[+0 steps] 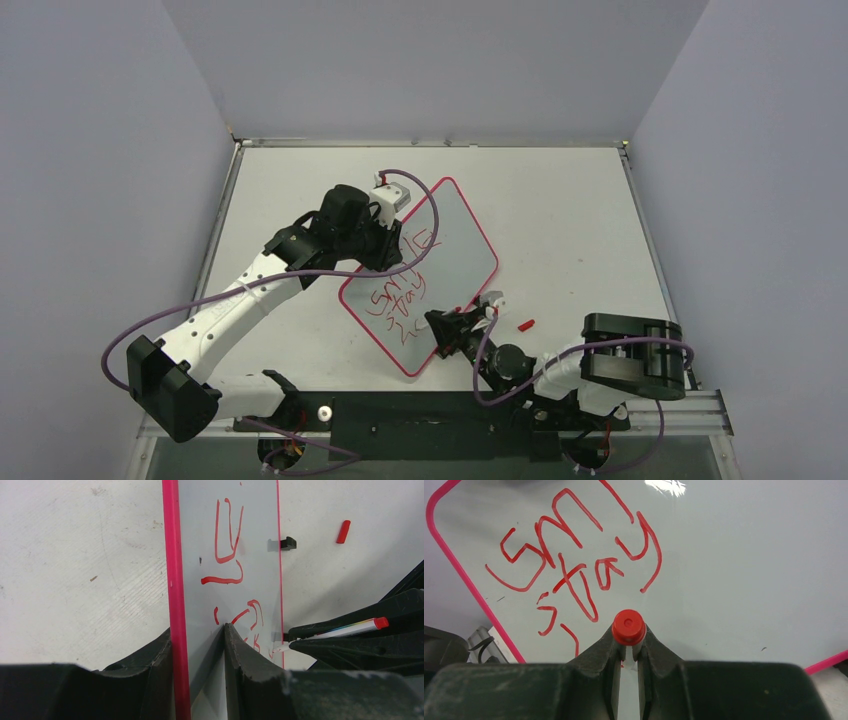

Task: Write a sentence on the whiteboard

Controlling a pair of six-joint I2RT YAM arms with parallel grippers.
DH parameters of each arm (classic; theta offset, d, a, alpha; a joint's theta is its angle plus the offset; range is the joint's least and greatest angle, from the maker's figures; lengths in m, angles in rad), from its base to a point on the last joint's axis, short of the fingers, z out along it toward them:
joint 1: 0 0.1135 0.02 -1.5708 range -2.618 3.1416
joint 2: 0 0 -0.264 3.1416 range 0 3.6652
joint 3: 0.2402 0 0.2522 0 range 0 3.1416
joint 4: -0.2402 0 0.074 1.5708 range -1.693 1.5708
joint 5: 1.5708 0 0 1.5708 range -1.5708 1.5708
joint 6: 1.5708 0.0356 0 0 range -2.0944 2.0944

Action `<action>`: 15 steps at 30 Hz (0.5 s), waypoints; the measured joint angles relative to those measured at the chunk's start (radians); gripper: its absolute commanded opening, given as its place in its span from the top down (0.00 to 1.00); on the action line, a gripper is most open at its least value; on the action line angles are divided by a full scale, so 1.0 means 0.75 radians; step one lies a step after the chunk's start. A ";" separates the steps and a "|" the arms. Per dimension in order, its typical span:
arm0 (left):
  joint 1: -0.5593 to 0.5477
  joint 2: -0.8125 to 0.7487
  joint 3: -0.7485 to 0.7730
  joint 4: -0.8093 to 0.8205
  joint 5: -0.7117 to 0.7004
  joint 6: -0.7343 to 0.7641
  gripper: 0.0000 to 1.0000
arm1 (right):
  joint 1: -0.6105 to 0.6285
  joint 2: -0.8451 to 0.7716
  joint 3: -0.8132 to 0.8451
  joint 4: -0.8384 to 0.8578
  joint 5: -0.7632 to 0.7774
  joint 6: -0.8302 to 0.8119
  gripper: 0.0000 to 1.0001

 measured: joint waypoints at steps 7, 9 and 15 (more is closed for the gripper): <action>0.000 0.000 0.000 0.000 -0.001 0.000 1.00 | -0.026 -0.065 0.013 -0.113 0.048 -0.006 1.00; 0.000 0.000 0.000 0.000 -0.001 0.000 1.00 | -0.032 -0.075 0.024 -0.133 0.058 -0.012 1.00; 0.001 0.000 0.000 -0.001 -0.005 -0.001 1.00 | -0.046 -0.102 0.071 -0.189 0.069 -0.063 1.00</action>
